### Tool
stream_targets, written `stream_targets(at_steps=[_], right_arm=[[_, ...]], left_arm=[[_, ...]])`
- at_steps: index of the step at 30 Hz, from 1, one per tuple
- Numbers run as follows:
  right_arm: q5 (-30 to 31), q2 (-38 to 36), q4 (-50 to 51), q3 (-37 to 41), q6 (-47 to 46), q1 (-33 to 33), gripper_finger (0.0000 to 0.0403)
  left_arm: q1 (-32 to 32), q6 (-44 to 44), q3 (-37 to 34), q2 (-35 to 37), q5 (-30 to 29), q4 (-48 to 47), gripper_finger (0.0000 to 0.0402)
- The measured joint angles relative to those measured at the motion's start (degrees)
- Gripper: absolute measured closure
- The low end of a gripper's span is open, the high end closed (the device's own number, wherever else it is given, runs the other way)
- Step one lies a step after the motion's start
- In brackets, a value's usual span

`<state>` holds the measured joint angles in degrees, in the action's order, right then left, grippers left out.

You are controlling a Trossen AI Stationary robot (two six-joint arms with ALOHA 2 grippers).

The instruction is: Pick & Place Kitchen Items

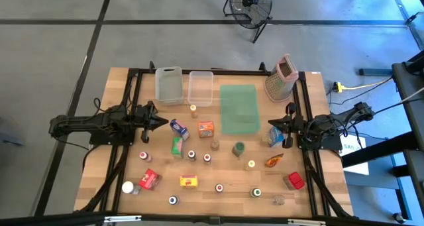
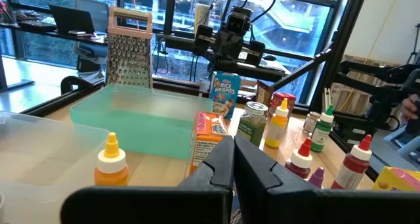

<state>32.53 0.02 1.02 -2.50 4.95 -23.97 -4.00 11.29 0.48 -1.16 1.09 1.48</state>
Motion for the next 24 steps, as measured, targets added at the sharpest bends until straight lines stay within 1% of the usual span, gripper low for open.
stream_targets(at_steps=[11, 16, 19, 22, 24], right_arm=[[-0.17, 0.01, -0.28, 0.00, -0.12, -0.01, 0.0402], [-1.31, 0.02, -2.37, 0.00, -3.04, -0.02, 0.0402], [-1.29, 0.02, -8.36, 0.00, -3.06, -0.02, 0.0402], [-1.40, 0.02, -19.47, 0.00, -3.06, -0.01, 0.0402], [-2.89, 0.02, -28.28, 0.00, -4.52, 0.00, 0.0402]], left_arm=[[0.00, 0.00, -0.01, 0.00, 0.00, 0.00, 0.0400], [0.00, 0.00, 0.00, 0.00, 0.01, 0.00, 0.0400], [0.01, -0.02, 0.00, 0.01, 0.02, -0.01, 0.0400], [-0.01, -0.01, -0.01, 0.00, -0.01, 0.00, 0.0400], [-0.01, 0.00, -0.01, -0.01, 0.00, 0.00, 0.0400]])
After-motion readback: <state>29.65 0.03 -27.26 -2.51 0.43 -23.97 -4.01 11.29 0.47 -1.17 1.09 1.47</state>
